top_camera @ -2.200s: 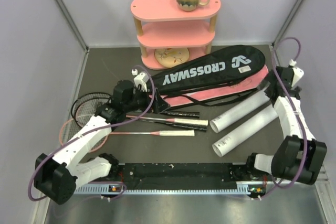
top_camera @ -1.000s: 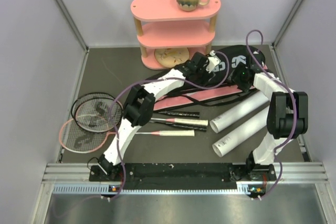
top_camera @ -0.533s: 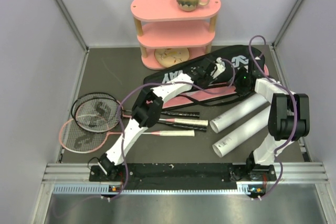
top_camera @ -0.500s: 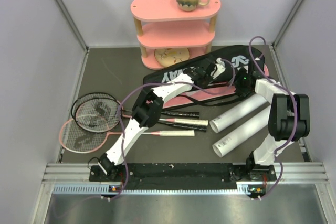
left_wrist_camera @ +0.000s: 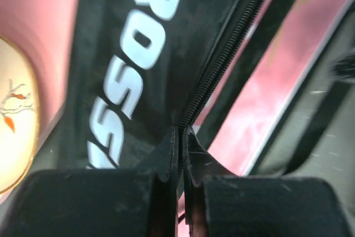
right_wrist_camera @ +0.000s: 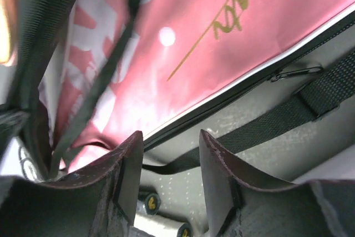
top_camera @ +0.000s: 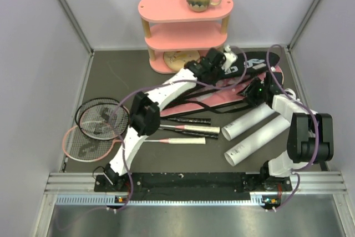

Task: Pack up the badminton gear
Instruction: Pick up the racket bag from the center of the board, then open the racket bag at the center of the board.

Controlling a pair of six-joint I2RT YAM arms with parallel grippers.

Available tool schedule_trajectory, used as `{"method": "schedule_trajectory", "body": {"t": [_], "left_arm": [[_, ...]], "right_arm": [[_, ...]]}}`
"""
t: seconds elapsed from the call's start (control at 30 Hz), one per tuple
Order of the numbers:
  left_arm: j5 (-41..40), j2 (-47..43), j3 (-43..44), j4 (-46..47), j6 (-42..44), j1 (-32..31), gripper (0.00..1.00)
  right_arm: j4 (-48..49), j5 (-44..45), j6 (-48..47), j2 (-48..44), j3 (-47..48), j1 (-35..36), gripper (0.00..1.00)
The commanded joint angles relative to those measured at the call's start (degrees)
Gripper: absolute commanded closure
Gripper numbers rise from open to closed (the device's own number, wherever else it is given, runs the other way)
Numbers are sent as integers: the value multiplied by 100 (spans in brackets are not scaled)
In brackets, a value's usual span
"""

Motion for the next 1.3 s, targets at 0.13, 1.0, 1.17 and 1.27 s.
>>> {"method": "schedule_trajectory", "body": {"t": [0.13,1.0,1.17,1.27], "left_arm": [[2339,-1815,-491,65,-2333,561,100],[3712,-2782,-3938,3546,-4797,535,100],[3668,-2809,-3955,3757,-4867,535,100],[3703,-2765,-3912,3792,-4928,535,100]], "right_arm": [[979,-1316,-313,-1389,-620,-294,24],[-55,-211,-120,-1504,443,514,46],[48,-245,416,-1830,-170,523,46],[154,-307,653,-1953,-461,523,45]]}}
